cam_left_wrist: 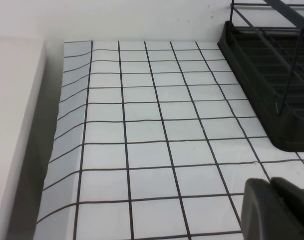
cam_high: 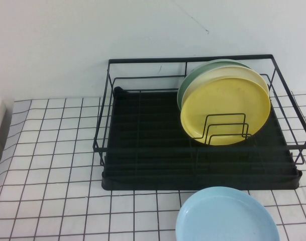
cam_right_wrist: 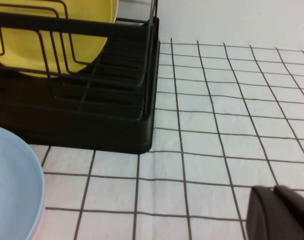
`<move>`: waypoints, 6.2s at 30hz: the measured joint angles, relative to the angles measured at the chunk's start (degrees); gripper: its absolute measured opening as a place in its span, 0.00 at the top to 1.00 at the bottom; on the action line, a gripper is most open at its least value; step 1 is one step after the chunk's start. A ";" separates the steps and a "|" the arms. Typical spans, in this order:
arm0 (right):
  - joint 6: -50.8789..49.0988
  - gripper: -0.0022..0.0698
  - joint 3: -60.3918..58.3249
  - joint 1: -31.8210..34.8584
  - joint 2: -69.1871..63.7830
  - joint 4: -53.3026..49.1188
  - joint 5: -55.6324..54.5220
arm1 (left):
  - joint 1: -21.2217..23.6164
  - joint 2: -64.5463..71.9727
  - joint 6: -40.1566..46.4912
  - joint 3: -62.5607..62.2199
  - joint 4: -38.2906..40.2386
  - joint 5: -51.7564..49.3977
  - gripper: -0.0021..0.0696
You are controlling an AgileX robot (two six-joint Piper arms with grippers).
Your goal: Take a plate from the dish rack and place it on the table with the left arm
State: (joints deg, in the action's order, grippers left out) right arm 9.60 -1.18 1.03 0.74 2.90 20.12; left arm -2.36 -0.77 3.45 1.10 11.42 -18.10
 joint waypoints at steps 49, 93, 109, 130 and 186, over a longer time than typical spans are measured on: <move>0.00 0.97 0.00 0.00 0.00 0.00 0.00 | 0.00 0.00 0.71 -0.11 -2.70 -0.13 0.98; 0.00 0.97 0.00 0.00 0.00 0.00 0.00 | -0.58 26.38 16.06 -21.54 30.72 -16.43 0.98; 0.00 0.97 0.00 0.00 0.00 0.00 0.00 | -0.58 59.26 36.16 -50.63 29.80 -34.54 0.98; 0.00 0.97 0.00 0.00 0.00 0.00 0.00 | -16.98 93.13 37.89 -87.58 21.46 -50.95 0.98; 0.00 0.97 0.00 0.00 0.00 0.00 0.00 | -26.24 114.55 66.09 -102.70 21.88 -31.40 0.42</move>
State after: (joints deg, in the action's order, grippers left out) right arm 9.60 -1.18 1.03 0.74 2.90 20.12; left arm -28.60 113.78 69.54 -101.60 33.30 -49.50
